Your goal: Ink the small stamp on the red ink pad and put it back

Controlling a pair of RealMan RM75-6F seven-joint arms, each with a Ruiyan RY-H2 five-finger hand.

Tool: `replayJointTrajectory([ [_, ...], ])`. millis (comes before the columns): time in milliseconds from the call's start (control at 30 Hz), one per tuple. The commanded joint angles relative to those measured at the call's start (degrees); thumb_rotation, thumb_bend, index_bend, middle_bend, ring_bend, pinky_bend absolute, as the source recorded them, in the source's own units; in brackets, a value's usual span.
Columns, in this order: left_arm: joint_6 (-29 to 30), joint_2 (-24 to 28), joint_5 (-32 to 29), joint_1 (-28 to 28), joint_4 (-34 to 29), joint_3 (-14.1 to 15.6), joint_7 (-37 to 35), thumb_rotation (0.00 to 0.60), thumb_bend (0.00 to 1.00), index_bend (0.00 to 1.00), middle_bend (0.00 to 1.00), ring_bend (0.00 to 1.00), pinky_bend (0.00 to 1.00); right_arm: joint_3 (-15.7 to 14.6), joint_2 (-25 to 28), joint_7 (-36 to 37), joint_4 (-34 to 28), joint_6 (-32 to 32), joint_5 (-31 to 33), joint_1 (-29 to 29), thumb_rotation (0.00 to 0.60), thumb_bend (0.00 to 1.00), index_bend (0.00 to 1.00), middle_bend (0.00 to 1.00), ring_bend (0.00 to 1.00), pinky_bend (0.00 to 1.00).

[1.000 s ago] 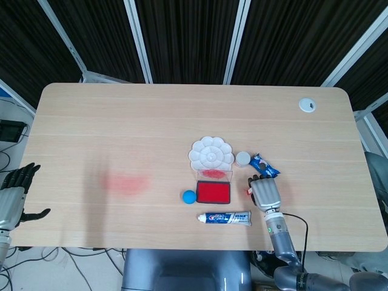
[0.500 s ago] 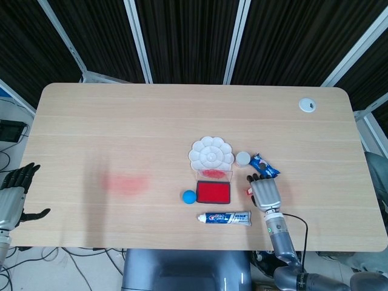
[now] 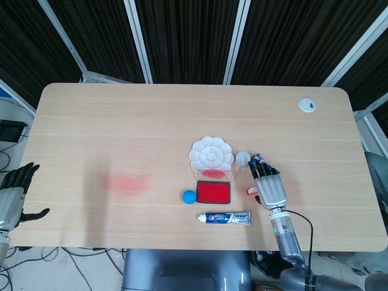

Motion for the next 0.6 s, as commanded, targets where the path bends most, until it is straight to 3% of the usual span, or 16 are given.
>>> replayJointTrajectory([
  [33,0.2,-0.1,0.2,0.0,0.1,0.0,0.1,0.600,0.03,0.00,0.00,0.00,0.00,-0.3,5.8,0.2,-5.9,3.5,-3.1,-1.4,0.600,0.19,0.06,0.04,0.09,0.26],
  [367,1.3,-0.3,1.6,0.3,1.2,0.6,2.5,0.600,0.03,0.00,0.00,0.00,0.00,-3.7,21.7,7.0,-15.3,13.5,-10.4,-8.7,0.600,0.07,0.00,0.00,0.00,0.21],
  [600,3.9,-1.5,3.5,1.0,2.9,0.5,2.8,0.600,0.02,0.00,0.00,0.00,0.00,-6.5,27.8,15.8,-15.4,18.2,-14.7,-13.4,0.600,0.02,0.00,0.00,0.00,0.18],
])
